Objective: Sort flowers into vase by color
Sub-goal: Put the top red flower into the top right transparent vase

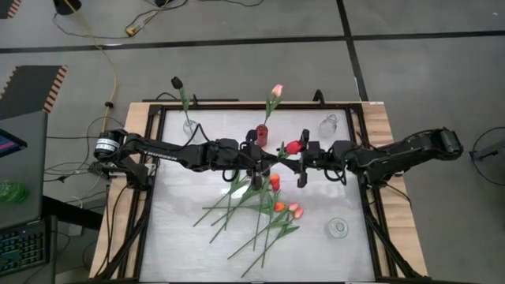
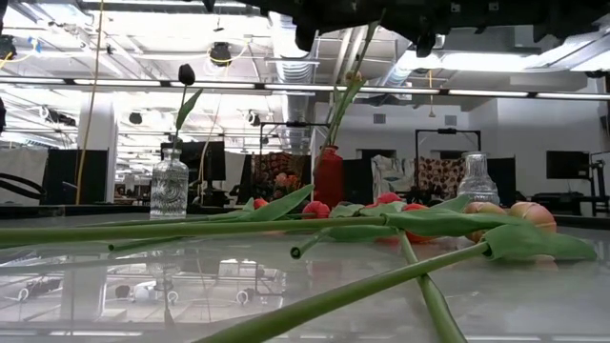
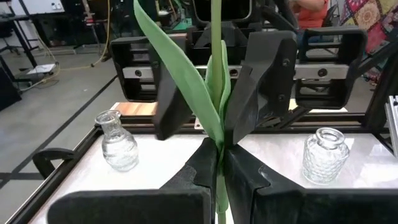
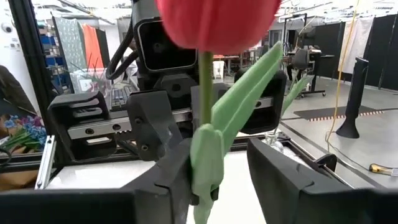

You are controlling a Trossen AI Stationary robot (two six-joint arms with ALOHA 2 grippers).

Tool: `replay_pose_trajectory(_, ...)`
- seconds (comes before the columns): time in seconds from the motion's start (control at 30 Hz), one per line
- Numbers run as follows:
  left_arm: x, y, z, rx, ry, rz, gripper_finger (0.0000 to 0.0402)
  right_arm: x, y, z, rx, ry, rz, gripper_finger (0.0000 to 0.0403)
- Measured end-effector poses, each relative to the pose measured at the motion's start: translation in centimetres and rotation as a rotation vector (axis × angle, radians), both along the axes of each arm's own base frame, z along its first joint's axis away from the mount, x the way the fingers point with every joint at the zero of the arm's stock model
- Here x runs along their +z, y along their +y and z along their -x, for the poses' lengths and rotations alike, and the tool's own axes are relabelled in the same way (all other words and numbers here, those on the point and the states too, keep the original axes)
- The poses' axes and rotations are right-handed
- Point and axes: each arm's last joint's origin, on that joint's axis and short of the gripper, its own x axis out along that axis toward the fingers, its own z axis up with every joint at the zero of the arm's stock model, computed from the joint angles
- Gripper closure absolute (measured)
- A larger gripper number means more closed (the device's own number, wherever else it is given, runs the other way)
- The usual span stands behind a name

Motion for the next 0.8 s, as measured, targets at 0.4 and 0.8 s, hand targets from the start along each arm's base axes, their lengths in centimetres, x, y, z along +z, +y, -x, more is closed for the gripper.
replay_pose_trajectory(0.4, 0.1, 0.3, 0.1, 0.058, -0.002, -0.008, 0.034, -0.1, 0.0, 0.0, 0.001, 0.008, -0.001, 0.0371)
replay_pose_trajectory(0.8, 2.3, 0.7, 2.9, 0.074, 0.089, -0.058, 0.0244, 1.6, -1.7, 2.8, -0.076, 0.034, 0.057, 0.0365)
